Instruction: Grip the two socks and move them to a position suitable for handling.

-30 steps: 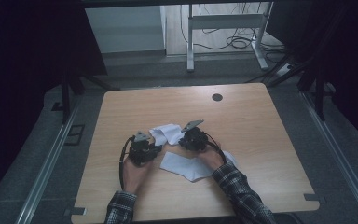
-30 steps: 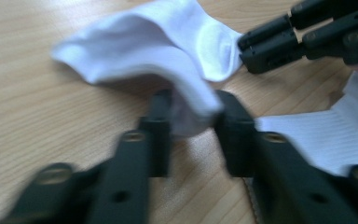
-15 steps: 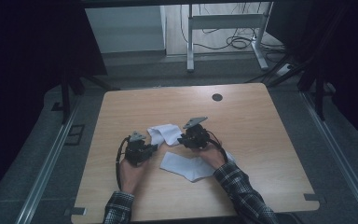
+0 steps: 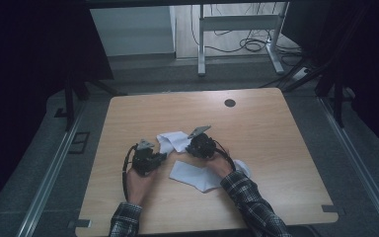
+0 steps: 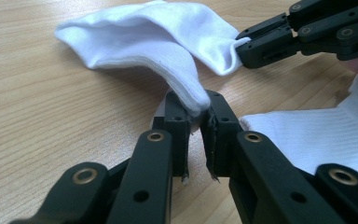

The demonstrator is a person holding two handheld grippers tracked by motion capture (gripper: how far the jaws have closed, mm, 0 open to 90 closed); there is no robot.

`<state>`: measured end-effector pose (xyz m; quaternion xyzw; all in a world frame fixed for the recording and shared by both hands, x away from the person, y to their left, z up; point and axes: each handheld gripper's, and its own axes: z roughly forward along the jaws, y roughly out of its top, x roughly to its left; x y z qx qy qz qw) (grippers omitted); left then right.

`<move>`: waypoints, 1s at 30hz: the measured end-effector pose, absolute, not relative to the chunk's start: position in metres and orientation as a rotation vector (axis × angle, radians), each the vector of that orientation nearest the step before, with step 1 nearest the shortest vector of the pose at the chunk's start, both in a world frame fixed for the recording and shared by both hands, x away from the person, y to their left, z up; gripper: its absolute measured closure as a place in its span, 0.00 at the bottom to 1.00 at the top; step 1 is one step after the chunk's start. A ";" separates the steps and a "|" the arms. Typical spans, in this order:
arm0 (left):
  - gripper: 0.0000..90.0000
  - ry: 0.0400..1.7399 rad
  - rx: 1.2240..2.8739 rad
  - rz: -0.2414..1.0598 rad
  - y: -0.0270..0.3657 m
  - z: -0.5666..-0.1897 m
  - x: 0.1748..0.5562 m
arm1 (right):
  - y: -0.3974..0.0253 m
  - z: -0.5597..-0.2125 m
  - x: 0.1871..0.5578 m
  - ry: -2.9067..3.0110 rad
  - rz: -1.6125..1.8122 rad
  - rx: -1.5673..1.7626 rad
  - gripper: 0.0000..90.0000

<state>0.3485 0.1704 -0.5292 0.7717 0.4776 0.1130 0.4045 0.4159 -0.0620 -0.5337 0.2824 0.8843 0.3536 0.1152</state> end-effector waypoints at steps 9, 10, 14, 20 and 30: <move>0.90 1.206 1.941 0.315 0.179 -0.514 0.346 | -0.076 -0.505 0.407 2.518 1.121 0.813 0.93; 0.90 1.202 1.940 0.325 0.180 -0.509 0.345 | -0.081 -0.494 0.403 2.490 1.152 0.809 0.93; 0.89 1.193 1.941 0.330 0.183 -0.500 0.342 | -0.092 -0.475 0.397 2.447 1.181 0.802 0.93; 0.88 1.215 1.937 0.338 0.191 -0.489 0.342 | -0.115 -0.451 0.393 2.369 1.182 0.853 0.92; 0.48 1.409 1.970 0.355 0.194 -0.520 0.373 | -0.143 -0.490 0.427 2.336 1.043 1.144 0.69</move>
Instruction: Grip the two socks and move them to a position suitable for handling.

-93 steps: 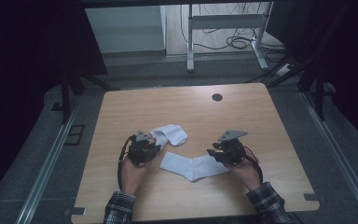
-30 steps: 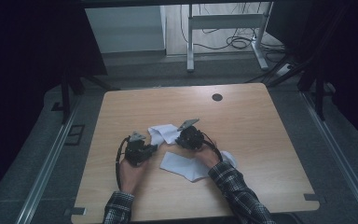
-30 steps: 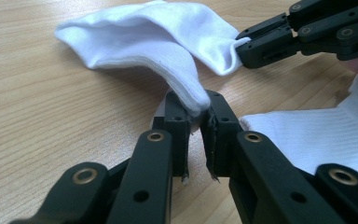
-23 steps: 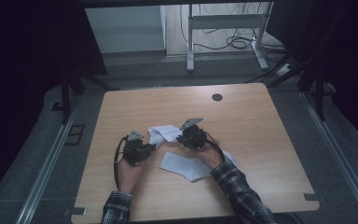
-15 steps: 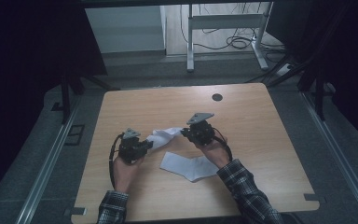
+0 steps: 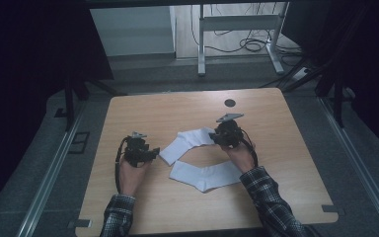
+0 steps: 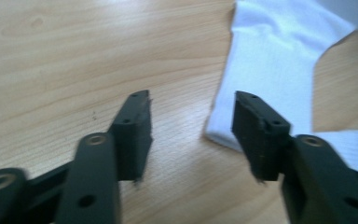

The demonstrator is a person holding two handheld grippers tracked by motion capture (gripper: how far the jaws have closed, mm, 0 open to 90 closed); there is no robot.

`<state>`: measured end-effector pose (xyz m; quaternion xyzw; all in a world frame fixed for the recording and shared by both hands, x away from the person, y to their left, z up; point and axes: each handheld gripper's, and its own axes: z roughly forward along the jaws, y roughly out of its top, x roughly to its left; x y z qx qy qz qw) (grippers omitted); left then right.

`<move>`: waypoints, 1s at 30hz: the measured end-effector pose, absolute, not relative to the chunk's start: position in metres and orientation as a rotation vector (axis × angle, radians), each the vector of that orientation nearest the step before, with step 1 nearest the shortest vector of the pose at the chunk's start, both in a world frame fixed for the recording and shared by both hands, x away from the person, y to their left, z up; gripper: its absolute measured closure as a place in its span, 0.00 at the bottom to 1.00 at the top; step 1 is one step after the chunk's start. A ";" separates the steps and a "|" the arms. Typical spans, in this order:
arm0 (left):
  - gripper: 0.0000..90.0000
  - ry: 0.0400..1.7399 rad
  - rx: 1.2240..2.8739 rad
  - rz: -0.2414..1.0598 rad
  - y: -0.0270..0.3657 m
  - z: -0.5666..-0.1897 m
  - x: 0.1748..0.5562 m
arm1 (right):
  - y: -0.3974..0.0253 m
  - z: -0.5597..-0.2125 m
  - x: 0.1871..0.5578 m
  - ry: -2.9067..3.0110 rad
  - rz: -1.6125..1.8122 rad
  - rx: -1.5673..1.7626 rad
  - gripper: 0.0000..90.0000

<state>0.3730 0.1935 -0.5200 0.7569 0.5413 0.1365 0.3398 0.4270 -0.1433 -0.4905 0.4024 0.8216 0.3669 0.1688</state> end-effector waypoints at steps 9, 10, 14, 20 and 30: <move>0.42 1.344 1.945 0.348 0.200 -0.518 0.361 | -0.154 -0.495 0.430 2.322 1.033 1.154 0.71; 0.43 1.335 1.948 0.351 0.200 -0.517 0.360 | -0.154 -0.495 0.430 2.324 1.040 1.151 0.72; 0.45 1.264 1.955 0.351 0.195 -0.514 0.352 | -0.155 -0.495 0.430 2.340 1.038 1.136 0.77; 0.55 1.109 2.044 0.354 0.184 -0.515 0.338 | -0.162 -0.503 0.434 2.352 1.003 1.138 0.86; 0.55 1.067 2.088 0.328 0.170 -0.529 0.341 | -0.164 -0.522 0.442 2.386 0.990 1.162 0.77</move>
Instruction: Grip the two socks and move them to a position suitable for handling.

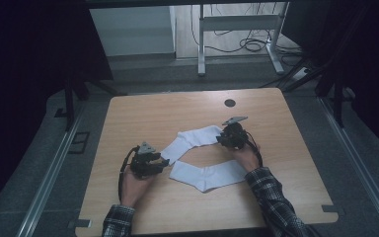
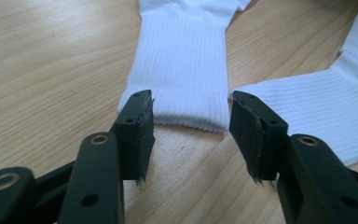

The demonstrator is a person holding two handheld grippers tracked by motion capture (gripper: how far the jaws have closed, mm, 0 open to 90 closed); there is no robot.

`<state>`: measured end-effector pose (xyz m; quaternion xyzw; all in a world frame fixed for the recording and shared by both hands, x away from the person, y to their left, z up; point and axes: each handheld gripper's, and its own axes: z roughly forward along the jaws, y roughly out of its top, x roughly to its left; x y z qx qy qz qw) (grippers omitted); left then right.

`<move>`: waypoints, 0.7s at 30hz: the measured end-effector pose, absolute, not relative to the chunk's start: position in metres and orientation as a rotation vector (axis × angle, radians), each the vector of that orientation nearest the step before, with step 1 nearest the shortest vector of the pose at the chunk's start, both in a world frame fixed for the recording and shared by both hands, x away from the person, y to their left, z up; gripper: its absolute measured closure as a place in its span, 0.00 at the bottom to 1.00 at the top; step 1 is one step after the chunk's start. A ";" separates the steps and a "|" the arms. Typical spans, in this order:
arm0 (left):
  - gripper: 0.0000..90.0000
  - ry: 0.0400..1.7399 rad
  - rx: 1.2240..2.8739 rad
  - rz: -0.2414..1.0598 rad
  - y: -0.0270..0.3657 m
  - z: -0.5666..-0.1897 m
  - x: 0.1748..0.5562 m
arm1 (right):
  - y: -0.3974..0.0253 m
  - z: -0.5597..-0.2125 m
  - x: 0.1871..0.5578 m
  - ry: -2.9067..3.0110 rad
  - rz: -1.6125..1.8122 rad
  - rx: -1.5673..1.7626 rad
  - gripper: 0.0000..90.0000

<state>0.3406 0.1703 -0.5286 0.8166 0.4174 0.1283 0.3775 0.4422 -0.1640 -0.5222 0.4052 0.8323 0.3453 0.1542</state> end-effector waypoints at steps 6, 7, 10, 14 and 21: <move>0.56 1.036 2.139 0.335 0.161 -0.531 0.342 | -0.163 -0.532 0.443 2.402 0.956 1.151 0.78; 0.57 1.038 2.144 0.338 0.160 -0.531 0.342 | -0.163 -0.532 0.443 2.398 0.946 1.148 0.82; 0.59 1.031 2.167 0.345 0.157 -0.533 0.344 | -0.164 -0.532 0.443 2.398 0.927 1.138 0.90; 0.63 1.017 2.206 0.364 0.152 -0.537 0.346 | -0.166 -0.532 0.442 2.399 0.941 1.151 0.98; 0.86 1.028 2.202 0.339 0.149 -0.536 0.351 | -0.164 -0.531 0.438 2.410 0.931 1.137 0.99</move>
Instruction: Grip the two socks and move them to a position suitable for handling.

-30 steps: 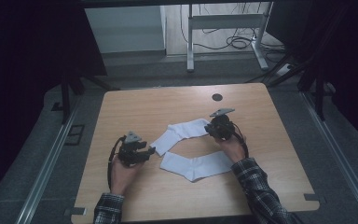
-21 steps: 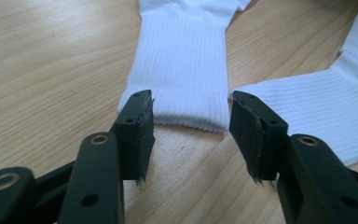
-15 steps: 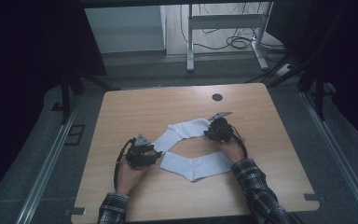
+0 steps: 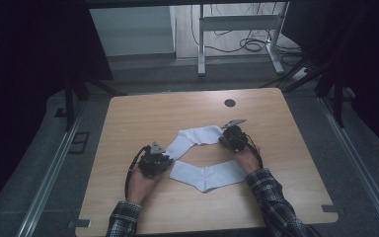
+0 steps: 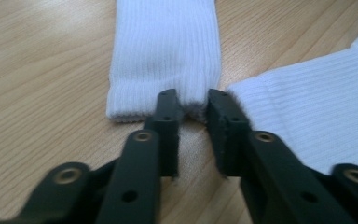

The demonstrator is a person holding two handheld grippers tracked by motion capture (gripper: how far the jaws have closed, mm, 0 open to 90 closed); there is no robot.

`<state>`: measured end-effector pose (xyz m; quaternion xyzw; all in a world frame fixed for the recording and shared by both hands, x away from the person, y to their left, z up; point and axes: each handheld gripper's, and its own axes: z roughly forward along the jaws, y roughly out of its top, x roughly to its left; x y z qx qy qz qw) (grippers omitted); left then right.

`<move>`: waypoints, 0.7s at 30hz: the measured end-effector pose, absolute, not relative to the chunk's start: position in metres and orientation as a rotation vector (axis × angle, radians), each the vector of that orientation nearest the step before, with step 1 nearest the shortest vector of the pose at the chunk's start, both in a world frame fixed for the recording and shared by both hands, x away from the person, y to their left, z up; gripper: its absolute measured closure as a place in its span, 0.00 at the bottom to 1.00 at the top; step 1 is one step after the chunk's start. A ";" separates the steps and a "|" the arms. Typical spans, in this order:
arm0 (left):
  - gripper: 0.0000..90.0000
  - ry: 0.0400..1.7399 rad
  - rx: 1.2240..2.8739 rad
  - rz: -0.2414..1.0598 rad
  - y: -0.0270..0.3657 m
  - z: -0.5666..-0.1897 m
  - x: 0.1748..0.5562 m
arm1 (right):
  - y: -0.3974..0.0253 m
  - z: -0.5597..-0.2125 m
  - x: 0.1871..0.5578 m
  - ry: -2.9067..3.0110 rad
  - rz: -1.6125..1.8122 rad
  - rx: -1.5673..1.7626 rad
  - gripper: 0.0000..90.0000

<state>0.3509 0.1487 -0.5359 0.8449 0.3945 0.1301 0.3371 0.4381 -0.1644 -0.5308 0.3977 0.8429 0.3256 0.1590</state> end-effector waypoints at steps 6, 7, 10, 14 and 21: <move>0.94 1.051 2.175 0.324 0.153 -0.536 0.353 | -0.168 -0.526 0.433 2.407 0.976 1.145 0.99; 0.94 1.060 2.162 0.324 0.154 -0.536 0.352 | -0.169 -0.524 0.432 2.406 0.985 1.143 0.99; 0.94 1.063 2.146 0.327 0.158 -0.533 0.350 | -0.171 -0.516 0.428 2.398 1.012 1.131 0.99; 0.94 1.053 2.120 0.327 0.161 -0.523 0.345 | -0.173 -0.501 0.418 2.395 1.038 1.105 0.99; 0.94 1.000 2.095 0.344 0.164 -0.497 0.325 | -0.179 -0.473 0.389 2.376 1.076 1.026 0.99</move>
